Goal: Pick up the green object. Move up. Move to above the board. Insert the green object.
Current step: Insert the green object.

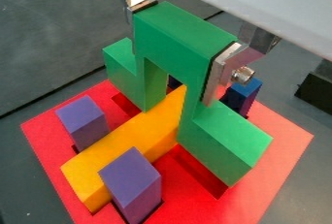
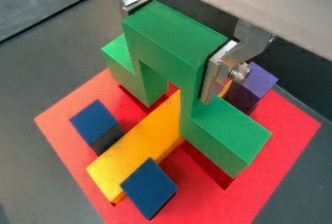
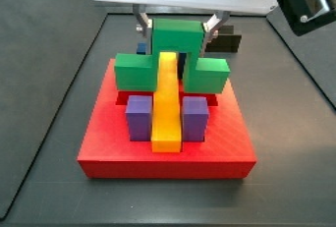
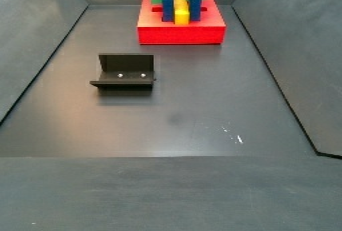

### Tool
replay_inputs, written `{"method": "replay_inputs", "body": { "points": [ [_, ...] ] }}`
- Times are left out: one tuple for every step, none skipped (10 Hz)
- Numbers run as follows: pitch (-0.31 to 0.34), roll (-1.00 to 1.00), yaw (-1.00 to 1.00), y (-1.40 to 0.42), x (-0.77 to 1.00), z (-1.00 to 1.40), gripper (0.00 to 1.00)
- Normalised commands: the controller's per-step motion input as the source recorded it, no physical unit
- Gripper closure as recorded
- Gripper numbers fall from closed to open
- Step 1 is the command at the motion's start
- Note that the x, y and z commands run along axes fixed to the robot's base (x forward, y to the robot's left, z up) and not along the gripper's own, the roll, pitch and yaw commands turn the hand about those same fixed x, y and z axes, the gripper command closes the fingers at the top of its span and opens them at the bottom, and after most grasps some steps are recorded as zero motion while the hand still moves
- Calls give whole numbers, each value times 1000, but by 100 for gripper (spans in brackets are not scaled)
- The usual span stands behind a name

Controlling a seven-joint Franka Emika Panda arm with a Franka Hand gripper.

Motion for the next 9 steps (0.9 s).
{"method": "replay_inputs", "body": {
  "points": [
    [0, 0, -83, 11, -23, -83, 100],
    [24, -11, -100, 63, 0, 20, 100],
    [71, -104, -54, 57, 0, 320, 100],
    [67, -41, -60, 9, 0, 126, 100],
    [50, 0, -69, 0, 0, 0, 100],
    [27, 21, -60, 0, 0, 0, 100],
    [9, 63, -60, 0, -91, -120, 100],
    [24, 61, -86, 0, -171, -63, 100],
    [30, 30, -49, 0, -80, 0, 100]
  ]
}}
